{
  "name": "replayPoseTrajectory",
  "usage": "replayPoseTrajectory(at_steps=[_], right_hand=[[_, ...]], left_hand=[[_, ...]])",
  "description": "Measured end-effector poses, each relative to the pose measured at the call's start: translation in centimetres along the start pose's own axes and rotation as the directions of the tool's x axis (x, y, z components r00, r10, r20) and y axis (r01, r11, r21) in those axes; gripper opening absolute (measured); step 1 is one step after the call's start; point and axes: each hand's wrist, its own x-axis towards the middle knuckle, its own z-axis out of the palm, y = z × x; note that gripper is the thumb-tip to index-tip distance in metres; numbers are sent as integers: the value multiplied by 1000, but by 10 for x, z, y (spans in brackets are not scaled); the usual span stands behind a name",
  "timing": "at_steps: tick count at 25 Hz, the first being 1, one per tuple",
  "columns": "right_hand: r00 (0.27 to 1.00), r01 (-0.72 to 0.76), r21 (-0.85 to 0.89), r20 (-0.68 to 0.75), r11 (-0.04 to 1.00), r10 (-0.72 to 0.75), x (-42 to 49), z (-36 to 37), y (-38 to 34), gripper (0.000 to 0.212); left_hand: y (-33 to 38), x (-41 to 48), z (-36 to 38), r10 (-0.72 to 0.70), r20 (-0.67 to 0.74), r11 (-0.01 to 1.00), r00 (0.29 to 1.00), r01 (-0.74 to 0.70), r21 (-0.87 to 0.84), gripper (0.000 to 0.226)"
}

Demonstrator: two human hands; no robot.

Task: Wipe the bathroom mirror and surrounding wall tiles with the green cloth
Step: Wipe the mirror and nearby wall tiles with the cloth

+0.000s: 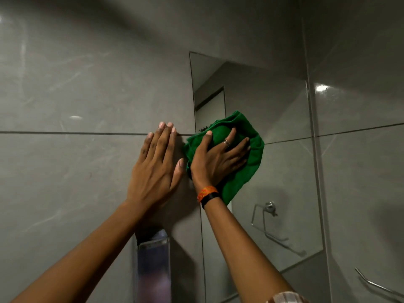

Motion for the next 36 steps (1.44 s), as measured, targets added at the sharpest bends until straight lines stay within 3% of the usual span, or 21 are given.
replayPoseTrajectory(at_steps=[11,23,31,36], right_hand=[[991,117,90,50,989,-122,91,35,-105,73],[940,306,145,111,941,-323,124,45,-153,65],[799,518,303,162,800,-579,115,39,-148,59],[699,599,370,190,710,-689,67,28,-130,51]], left_hand=[[-17,42,-9,-41,-81,999,996,39,-27,66],[-16,42,-11,-47,-52,994,998,41,-98,67],[-25,43,-27,-88,-11,981,996,85,-176,68],[-70,17,-80,-159,85,986,984,153,73,70]])
